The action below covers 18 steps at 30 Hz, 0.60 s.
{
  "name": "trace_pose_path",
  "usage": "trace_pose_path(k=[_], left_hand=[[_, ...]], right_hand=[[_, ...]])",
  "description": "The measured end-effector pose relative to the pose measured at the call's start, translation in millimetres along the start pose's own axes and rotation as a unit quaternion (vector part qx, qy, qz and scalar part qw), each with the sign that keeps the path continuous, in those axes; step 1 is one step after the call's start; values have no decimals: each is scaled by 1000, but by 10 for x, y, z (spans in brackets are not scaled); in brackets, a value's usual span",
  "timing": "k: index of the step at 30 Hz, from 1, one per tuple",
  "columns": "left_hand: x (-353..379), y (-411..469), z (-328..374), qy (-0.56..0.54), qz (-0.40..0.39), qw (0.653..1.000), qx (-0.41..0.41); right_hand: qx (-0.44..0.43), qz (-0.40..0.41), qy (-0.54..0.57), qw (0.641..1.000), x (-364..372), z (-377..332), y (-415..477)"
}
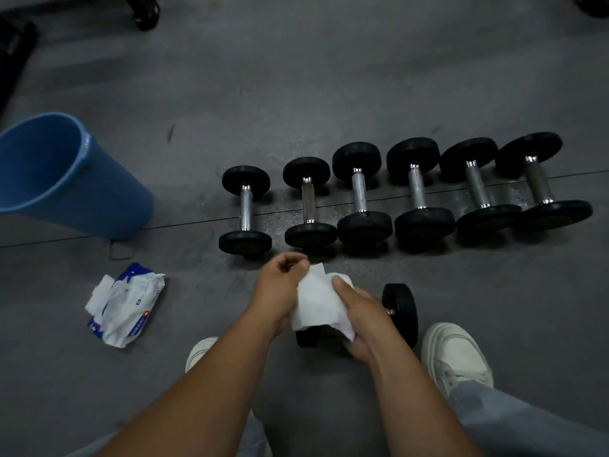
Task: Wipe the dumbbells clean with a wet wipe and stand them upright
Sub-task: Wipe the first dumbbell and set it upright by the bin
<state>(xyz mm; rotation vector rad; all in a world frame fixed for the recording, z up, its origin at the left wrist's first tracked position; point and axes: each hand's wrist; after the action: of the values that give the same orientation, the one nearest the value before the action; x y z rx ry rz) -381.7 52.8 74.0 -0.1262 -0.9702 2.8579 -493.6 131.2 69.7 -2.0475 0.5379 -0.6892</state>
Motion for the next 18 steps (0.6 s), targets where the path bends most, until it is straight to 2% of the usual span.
trace_pose_path(k=[2, 3, 5, 6, 7, 8, 9, 11, 12, 14, 15, 18], left_hand=[[8, 1, -24, -3, 11, 1000, 15], [7, -17, -42, -11, 35, 999, 23], [-67, -46, -166, 47, 113, 991, 52], [-140, -79, -252, 146, 128, 978, 75], [-204, -142, -340, 274, 96, 952, 92], [-251, -200, -435, 389, 24, 915, 104], [-274, -253, -510, 472, -59, 873, 104], [-261, -315, -636, 566, -165, 802, 94], [-249, -308, -699, 590, -173, 782, 99], [-231, -242, -760, 607, -149, 771, 124], [-232, -202, -768, 609, -137, 768, 142], [-247, -22, -800, 603, -120, 764, 193]], right_hand=[[47, -30, 28, 998, -41, -24, -88], [44, -10, 45, 998, -75, -43, -115], [-37, 117, 46, 991, -191, -78, -95], [-107, 211, -7, 972, -248, -107, -82], [-175, 305, -96, 931, -285, -134, -67], [-240, 357, -198, 881, -283, -156, -60], [-297, 360, -290, 835, -240, -144, -38], [-368, 272, -458, 762, -68, -37, 24], [-381, 206, -545, 718, 0, 67, 100], [-350, 74, -688, 632, 21, 315, 247], [-323, 41, -727, 605, -24, 412, 303], [-306, 17, -768, 562, -232, 622, 305]])
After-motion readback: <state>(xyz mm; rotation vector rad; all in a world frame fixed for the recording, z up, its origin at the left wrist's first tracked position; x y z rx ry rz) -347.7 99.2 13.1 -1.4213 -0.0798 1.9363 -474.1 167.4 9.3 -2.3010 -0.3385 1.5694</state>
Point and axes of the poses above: each hand's wrist, its own y-axis towards the middle knuckle, its own x-axis out of the palm, z = x × y, and after that the axes turned 5 degrees about -y, right-handed
